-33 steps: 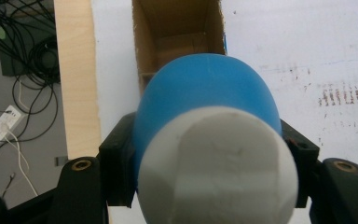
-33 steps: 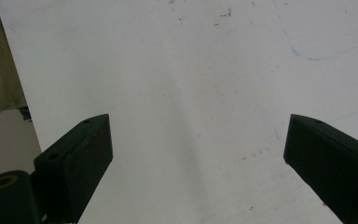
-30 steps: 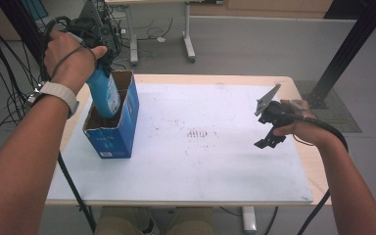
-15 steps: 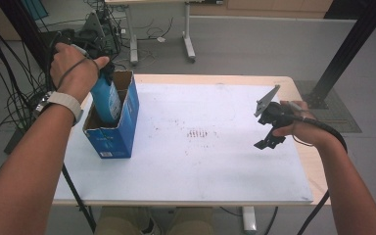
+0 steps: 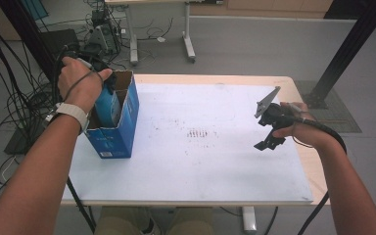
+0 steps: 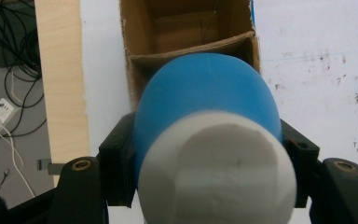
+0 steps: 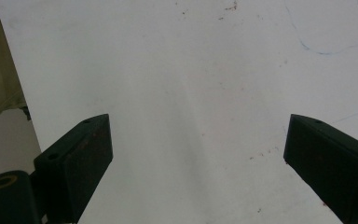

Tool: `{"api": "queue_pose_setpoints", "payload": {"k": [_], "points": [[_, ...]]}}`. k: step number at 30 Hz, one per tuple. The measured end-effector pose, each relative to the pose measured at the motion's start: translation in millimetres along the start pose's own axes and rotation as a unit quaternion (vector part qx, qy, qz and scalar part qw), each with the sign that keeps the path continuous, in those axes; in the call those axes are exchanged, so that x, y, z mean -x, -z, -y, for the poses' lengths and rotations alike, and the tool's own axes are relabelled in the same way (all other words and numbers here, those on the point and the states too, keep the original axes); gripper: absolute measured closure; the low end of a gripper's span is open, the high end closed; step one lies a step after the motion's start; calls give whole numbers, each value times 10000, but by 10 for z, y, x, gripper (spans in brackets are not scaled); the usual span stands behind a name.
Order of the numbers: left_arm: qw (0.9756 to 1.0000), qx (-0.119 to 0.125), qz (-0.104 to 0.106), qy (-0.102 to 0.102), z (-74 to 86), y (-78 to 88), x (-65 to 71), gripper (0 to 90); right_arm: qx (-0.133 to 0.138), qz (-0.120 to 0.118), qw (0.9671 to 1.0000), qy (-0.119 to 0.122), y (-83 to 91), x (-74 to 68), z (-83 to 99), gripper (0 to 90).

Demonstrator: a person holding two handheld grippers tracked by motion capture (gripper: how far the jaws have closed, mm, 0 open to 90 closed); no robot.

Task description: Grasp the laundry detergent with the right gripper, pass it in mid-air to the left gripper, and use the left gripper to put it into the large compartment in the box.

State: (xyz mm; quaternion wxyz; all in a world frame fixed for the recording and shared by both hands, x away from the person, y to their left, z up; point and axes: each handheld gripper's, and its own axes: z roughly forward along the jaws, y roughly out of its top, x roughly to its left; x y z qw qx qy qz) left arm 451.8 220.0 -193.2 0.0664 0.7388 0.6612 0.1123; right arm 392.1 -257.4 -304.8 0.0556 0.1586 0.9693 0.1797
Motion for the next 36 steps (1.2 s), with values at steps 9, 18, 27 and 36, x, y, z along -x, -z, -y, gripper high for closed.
{"api": "queue_pose_setpoints", "payload": {"k": [9,18,27,36], "points": [[10000,-29,-22,-12,24,-165,17,372,-15,-13,10000,-13,-11,-1,17,76],[10000,-25,-41,10,56,-311,16,372,-23,-18,10000,-59,-19,-7,48,76],[10000,-27,-51,-23,83,-446,25,372,-14,-19,10000,-88,-22,-12,64,76],[10000,-67,-55,-38,93,-551,31,372,12,-61,9999,-130,-46,-17,86,77]]}}
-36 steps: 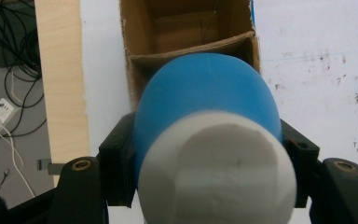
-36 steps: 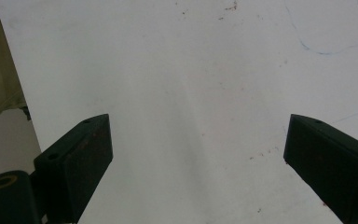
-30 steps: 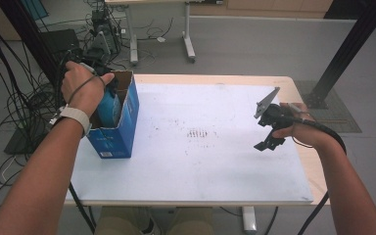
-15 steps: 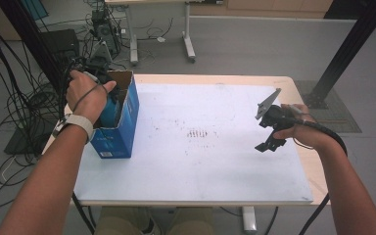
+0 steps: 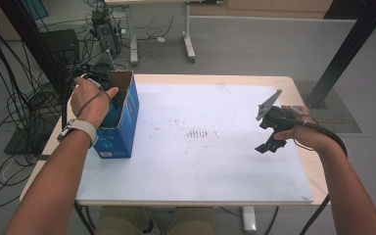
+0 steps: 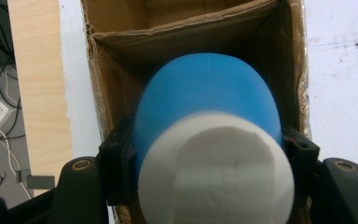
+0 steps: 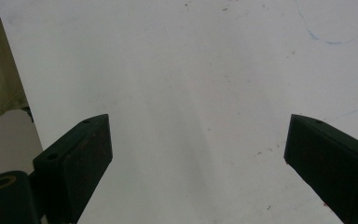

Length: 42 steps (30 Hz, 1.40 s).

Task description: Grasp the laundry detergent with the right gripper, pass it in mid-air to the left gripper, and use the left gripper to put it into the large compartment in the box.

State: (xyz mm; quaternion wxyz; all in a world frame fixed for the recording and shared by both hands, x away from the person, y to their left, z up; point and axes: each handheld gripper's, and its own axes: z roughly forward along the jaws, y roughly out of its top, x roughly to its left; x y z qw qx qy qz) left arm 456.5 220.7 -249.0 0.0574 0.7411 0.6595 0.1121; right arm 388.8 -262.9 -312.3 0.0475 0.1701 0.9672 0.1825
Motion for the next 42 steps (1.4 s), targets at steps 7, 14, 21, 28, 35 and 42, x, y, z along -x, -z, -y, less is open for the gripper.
{"api": "queue_pose_setpoints", "payload": {"k": [7,14,21,28,35,42], "points": [[10000,-28,-13,18,21,-88,-13,371,-17,-7,10000,-11,-13,4,21,76],[9999,-112,-33,-35,30,-175,-10,371,-53,-37,10000,-42,-37,1,50,76],[9999,-97,-29,-53,24,-202,-8,371,-55,-36,10000,-51,-33,3,63,77],[9999,-115,-31,-55,18,-214,-10,370,-60,-35,10000,-40,-41,6,44,76],[9999,-135,-30,-41,13,-215,-14,369,-82,-40,10000,-38,-42,3,44,77],[9999,-133,-50,-55,15,-214,-9,368,-89,-39,9999,-56,-53,-1,63,76]]}}
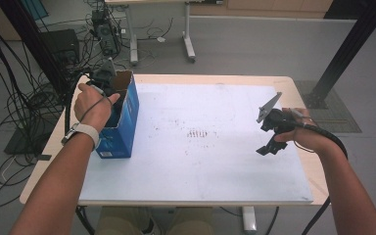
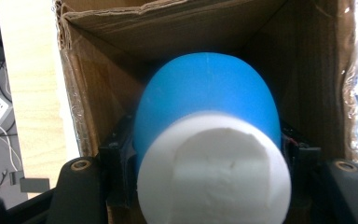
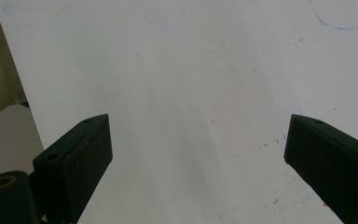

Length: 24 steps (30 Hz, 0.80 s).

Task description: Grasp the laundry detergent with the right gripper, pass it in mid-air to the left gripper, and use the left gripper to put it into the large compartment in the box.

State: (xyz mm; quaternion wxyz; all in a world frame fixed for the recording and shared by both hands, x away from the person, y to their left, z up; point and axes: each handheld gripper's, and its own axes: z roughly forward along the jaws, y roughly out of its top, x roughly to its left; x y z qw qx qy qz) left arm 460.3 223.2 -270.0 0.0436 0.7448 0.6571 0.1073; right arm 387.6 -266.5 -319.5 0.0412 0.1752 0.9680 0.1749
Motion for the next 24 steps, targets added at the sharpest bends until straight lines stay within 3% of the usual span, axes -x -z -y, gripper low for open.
{"api": "queue_pose_setpoints", "payload": {"k": [24], "points": [[10000,13,-36,-4,6,1,12,367,25,5,10000,14,-2,-5,-14,77]]}}
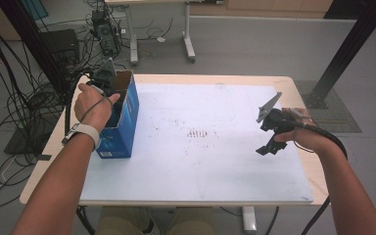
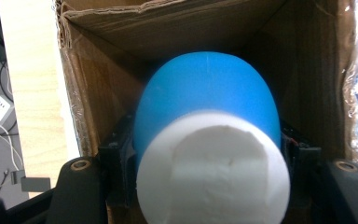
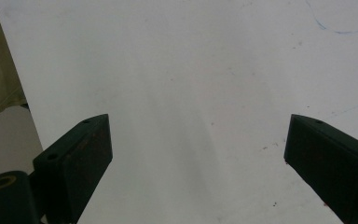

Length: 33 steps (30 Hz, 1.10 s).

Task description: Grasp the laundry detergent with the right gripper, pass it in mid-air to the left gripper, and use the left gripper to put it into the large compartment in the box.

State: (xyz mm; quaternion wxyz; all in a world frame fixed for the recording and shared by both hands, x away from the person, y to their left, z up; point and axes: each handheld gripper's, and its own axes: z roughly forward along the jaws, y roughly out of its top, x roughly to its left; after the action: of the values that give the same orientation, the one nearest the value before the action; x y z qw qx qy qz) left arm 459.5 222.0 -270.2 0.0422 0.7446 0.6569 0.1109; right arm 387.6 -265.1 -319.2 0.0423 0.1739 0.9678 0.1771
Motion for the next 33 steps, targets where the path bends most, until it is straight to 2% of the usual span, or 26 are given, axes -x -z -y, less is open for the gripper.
{"api": "queue_pose_setpoints", "payload": {"k": [33], "points": [[10000,2,-39,10,18,16,4,366,12,4,10000,73,-15,-7,-12,76]]}}
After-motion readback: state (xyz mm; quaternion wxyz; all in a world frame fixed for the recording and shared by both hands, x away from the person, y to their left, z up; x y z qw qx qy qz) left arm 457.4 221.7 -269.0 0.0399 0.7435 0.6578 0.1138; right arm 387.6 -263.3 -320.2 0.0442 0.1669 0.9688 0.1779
